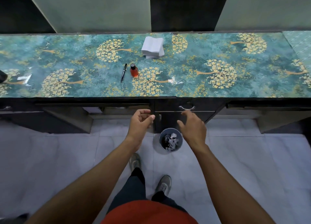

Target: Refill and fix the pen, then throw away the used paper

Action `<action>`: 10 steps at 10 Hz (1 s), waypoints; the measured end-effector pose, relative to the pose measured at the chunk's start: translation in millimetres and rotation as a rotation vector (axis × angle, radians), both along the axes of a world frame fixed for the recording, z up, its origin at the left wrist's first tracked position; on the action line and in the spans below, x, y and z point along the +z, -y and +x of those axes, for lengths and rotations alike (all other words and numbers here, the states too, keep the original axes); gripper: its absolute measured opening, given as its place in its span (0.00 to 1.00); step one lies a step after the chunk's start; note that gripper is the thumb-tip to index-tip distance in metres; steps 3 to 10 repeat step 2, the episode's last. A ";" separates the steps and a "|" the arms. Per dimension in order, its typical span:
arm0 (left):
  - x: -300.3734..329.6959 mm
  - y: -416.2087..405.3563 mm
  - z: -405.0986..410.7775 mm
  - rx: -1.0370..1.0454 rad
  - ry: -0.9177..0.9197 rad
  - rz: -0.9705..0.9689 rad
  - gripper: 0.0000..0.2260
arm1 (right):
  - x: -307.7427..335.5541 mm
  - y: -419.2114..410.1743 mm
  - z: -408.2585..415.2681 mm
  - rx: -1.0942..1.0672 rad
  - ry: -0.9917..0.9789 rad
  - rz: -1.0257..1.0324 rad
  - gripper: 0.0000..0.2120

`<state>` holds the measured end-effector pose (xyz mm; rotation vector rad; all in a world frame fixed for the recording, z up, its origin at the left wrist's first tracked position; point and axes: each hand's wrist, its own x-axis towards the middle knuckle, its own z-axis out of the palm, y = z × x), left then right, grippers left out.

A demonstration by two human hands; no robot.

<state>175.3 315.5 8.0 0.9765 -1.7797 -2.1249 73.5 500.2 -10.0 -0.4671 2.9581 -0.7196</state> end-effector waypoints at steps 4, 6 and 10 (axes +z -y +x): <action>-5.3 -3.7 -1.3 -0.077 0.106 -0.129 0.12 | 20.7 2.6 -8.2 0.049 -0.033 -0.027 0.16; -5.3 -3.7 -1.3 -0.077 0.106 -0.129 0.12 | 20.7 2.6 -8.2 0.049 -0.033 -0.027 0.16; -5.3 -3.7 -1.3 -0.077 0.106 -0.129 0.12 | 20.7 2.6 -8.2 0.049 -0.033 -0.027 0.16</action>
